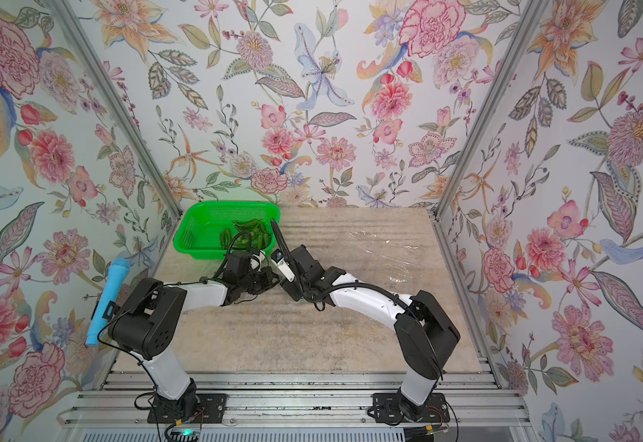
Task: Take small green peppers out of containers
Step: Open the packing box at the center of the board.
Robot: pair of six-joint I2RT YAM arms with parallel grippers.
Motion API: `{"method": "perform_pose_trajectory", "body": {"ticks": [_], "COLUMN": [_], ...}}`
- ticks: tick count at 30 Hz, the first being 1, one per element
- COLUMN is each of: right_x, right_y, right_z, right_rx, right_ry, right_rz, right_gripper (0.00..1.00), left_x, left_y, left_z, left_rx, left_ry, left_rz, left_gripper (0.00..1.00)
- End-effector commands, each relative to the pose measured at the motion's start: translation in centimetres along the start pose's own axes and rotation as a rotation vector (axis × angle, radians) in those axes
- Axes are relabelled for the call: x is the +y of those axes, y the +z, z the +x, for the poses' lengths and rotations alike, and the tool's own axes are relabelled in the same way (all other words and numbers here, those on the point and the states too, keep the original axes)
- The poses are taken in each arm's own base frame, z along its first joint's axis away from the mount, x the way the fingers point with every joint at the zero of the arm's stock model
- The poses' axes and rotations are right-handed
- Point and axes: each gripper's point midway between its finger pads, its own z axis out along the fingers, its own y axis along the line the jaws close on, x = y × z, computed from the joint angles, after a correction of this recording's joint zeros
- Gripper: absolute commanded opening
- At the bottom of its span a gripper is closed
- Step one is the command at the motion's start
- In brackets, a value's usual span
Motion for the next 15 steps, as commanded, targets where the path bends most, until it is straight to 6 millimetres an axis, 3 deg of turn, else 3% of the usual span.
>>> {"method": "perform_pose_trajectory", "body": {"ticks": [1, 9, 15], "right_x": [1.5, 4.1, 4.3], "right_y": [-0.7, -0.2, 1.1], "right_z": [-0.2, 0.5, 1.6], "right_rx": [-0.032, -0.014, 0.030], "right_ry": [-0.034, -0.071, -0.109], "right_rz": [-0.059, -0.099, -0.028], "right_gripper": [0.58, 0.63, 0.65], "left_x": [-0.2, -0.3, -0.5], "left_y": [-0.3, -0.2, -0.3], "left_z": [0.4, 0.6, 0.6], "left_rx": [0.011, 0.014, 0.012], "left_ry": [-0.004, -0.007, -0.003], "left_rz": [-0.006, -0.002, 0.001], "left_gripper": [0.00, 0.00, 0.00]}}
